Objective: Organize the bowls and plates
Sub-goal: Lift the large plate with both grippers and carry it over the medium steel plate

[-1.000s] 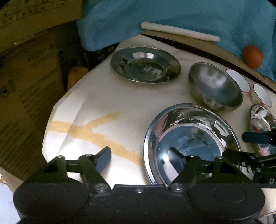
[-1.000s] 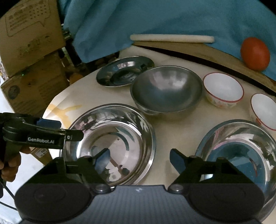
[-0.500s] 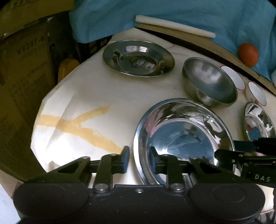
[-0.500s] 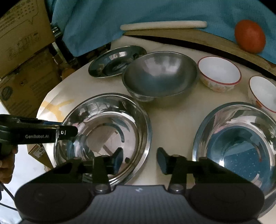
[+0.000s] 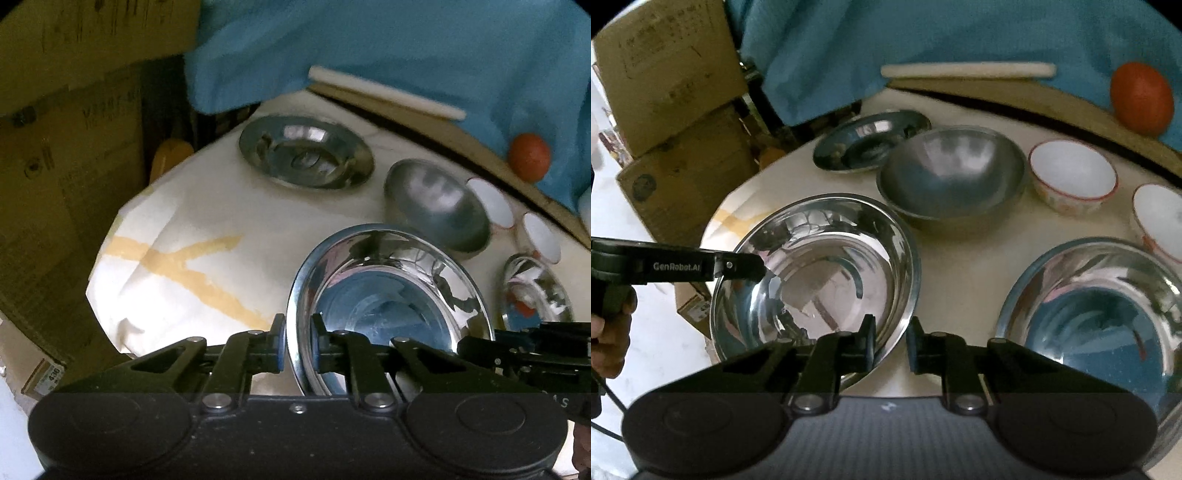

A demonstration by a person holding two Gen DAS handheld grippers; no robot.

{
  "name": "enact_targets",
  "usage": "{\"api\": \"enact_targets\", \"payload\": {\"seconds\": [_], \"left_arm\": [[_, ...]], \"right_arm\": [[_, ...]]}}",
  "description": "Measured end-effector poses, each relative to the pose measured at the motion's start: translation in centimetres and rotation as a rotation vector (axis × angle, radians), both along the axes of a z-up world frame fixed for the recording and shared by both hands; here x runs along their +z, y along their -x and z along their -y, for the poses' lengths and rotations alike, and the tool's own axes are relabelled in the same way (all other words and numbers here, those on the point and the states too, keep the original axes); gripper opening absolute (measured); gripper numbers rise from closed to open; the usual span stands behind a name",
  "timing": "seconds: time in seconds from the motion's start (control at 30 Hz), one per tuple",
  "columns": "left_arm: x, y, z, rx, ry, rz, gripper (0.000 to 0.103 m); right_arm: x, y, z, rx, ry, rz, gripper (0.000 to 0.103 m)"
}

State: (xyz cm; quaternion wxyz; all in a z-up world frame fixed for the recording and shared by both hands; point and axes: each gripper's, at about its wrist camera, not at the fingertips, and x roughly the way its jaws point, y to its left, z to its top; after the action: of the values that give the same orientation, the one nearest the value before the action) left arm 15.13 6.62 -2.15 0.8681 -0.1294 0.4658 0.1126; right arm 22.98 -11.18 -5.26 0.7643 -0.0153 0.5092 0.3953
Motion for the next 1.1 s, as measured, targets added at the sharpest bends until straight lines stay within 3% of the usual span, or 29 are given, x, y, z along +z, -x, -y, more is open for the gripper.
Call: {"api": "enact_targets", "payload": {"seconds": [0.23,0.5,0.83,1.1], "left_arm": [[2.0,-0.2,2.8,-0.058,-0.003,0.05,0.014],[2.7,-3.0,8.3,-0.196,0.012,0.09,0.014],[0.6,-7.2,15.1,-0.358,0.021,0.056,0.014],[-1.1,-9.6,17.5,-0.398,-0.027,0.01,0.016]], "right_arm": [[2.3,0.0,3.4,-0.028,-0.04,0.046,0.02],[3.2,-0.5,9.3,-0.168,-0.027,0.073,0.02],[2.8,-0.7,16.6,-0.354,0.021,0.075,0.02],[1.5,-1.9,18.7,-0.396,0.071,0.068,0.02]]}}
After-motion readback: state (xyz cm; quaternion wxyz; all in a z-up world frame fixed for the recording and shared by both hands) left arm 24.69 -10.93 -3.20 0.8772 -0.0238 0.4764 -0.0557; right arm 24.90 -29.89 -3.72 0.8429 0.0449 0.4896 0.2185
